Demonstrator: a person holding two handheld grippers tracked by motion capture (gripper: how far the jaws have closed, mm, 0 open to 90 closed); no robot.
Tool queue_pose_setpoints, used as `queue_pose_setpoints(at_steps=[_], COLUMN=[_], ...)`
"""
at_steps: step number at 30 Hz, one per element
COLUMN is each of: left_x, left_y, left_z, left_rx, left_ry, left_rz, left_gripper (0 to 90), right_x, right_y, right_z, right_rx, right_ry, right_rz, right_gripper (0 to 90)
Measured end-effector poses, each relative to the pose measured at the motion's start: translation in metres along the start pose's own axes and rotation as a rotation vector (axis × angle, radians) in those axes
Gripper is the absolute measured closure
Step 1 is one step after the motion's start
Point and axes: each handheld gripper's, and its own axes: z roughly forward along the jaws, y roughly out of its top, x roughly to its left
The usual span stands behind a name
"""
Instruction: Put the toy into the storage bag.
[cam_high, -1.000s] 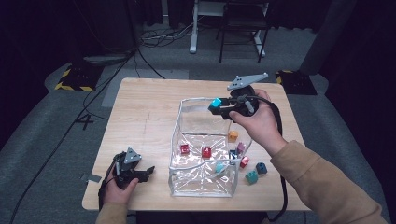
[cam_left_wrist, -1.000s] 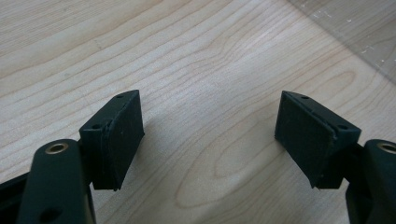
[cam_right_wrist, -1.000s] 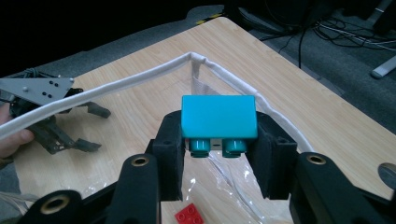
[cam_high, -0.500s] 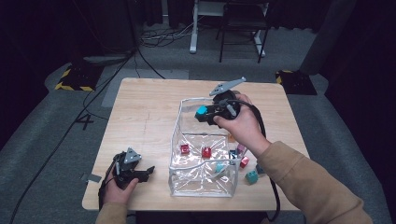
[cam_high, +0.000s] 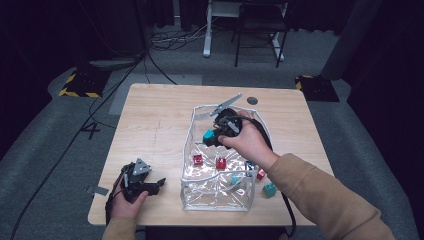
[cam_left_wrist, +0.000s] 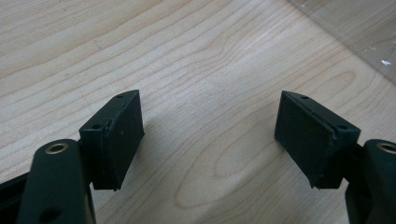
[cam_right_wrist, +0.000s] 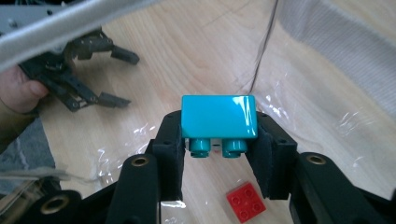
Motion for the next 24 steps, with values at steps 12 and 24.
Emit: queue_pose_setpoints(at_steps=[12, 24], left_x=[0.0, 0.0], left_y=[0.0, 0.0], left_z=[0.0, 0.0], left_rx=[0.0, 0.0], left_ry=[-0.002, -0.001], left_rz=[-0.003, -0.003], left_gripper=[24.0, 24.0], right_x=[0.003, 0.006], right_y=[-0.003, -0.001], right_z=[-0.01, -0.058], right_rx=[-0.079, -0.239], right_ry=[0.064, 0.0], right_rz=[0.037, 0.007], right_gripper=[38.9, 39.5])
